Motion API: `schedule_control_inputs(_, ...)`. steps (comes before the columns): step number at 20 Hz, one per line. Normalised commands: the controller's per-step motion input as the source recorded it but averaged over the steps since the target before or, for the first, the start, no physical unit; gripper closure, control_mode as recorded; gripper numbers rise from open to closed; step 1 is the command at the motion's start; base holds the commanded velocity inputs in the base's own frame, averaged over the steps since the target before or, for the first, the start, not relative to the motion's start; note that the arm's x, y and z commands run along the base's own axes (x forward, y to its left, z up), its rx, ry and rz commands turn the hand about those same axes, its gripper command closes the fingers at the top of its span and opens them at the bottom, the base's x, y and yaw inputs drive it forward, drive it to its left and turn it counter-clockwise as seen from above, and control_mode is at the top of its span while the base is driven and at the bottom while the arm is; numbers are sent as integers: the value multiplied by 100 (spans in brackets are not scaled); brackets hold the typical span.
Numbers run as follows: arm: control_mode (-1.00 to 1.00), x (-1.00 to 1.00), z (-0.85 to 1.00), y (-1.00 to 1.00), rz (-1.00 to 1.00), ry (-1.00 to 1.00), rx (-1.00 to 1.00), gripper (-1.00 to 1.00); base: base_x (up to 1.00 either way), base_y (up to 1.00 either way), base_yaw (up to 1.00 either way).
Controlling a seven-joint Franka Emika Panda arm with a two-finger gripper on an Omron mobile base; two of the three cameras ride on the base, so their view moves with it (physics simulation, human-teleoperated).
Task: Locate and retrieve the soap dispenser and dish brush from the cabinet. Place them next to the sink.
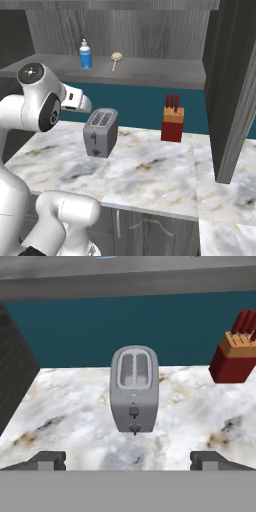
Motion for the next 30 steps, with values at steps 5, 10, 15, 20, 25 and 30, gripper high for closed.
schedule_control_inputs(5,-100,0,24,7,-6,-19,0,-100,0,0,0)
schedule_control_inputs(10,-100,0,27,0,-1,-12,0,-100,0,0,0)
schedule_control_inputs(15,-100,0,32,0,-1,-11,0,-100,0,0,0)
schedule_control_inputs(20,-100,2,37,0,-1,-5,-2,-100,0,0,0)
schedule_control_inputs(25,-100,7,36,3,0,-4,-2,-100,0,0,0)
schedule_control_inputs(30,-100,40,15,12,3,0,-5,-100,0,0,0)
